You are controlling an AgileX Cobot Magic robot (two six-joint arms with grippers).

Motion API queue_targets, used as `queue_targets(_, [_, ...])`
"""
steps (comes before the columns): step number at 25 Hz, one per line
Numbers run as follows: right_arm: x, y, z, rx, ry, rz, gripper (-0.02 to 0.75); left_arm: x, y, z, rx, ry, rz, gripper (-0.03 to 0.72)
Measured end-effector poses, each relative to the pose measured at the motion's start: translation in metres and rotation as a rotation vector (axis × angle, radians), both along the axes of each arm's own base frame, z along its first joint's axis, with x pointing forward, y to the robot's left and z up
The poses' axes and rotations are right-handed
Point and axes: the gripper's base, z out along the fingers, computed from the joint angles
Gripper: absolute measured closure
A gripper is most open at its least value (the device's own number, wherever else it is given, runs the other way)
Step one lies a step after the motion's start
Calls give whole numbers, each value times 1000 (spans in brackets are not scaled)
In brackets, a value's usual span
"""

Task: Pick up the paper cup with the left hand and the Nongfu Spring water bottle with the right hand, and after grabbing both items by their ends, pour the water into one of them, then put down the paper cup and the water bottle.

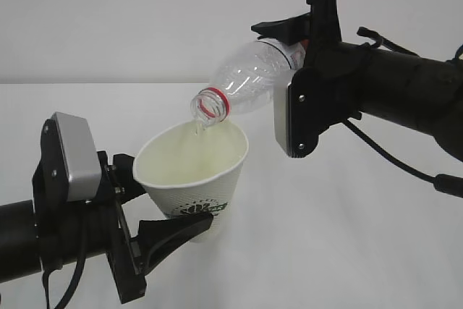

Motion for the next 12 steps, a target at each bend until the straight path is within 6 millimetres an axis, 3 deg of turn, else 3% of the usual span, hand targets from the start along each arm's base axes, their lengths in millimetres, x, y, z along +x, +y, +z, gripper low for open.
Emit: queue_targets(12, [0,0,0,-9,-10,3,234,0,0,0,0,0,0,181])
